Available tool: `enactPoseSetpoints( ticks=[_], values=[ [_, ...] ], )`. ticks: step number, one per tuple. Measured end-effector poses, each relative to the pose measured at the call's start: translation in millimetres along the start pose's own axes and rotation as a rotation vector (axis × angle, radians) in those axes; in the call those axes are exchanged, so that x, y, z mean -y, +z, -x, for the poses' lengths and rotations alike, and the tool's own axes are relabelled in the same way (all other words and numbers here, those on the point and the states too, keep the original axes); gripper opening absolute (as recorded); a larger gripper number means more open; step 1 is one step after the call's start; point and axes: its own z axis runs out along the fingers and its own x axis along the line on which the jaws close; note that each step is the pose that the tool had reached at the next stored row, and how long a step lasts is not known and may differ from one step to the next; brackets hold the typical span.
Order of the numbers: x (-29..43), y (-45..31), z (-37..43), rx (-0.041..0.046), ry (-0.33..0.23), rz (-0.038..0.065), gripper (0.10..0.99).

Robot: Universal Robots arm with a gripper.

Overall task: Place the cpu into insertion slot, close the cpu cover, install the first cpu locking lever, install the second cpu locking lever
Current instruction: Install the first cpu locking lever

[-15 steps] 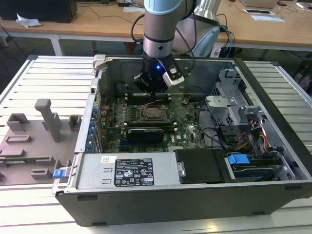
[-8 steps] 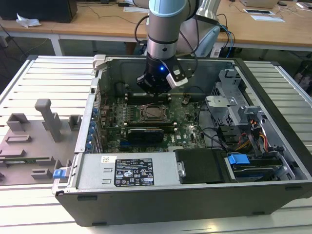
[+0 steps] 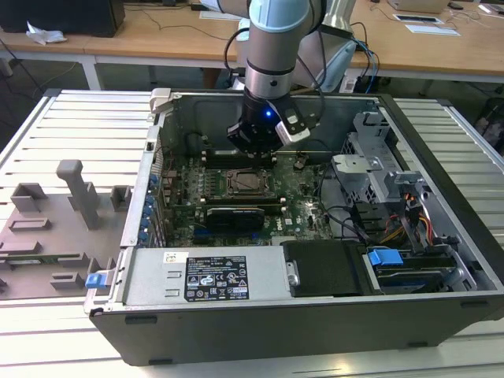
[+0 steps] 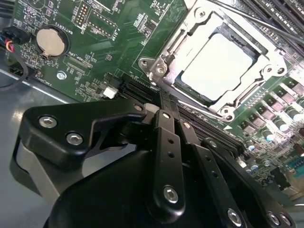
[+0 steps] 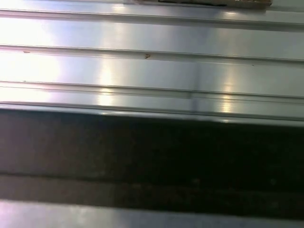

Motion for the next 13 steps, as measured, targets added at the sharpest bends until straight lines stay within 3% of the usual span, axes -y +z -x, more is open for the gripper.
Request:
enactPoseSetpoints(
  ticks=[13],
  values=[
    [0.6,6.4,2.7,-0.0007,0.000,0.000,0.106]
  ],
)
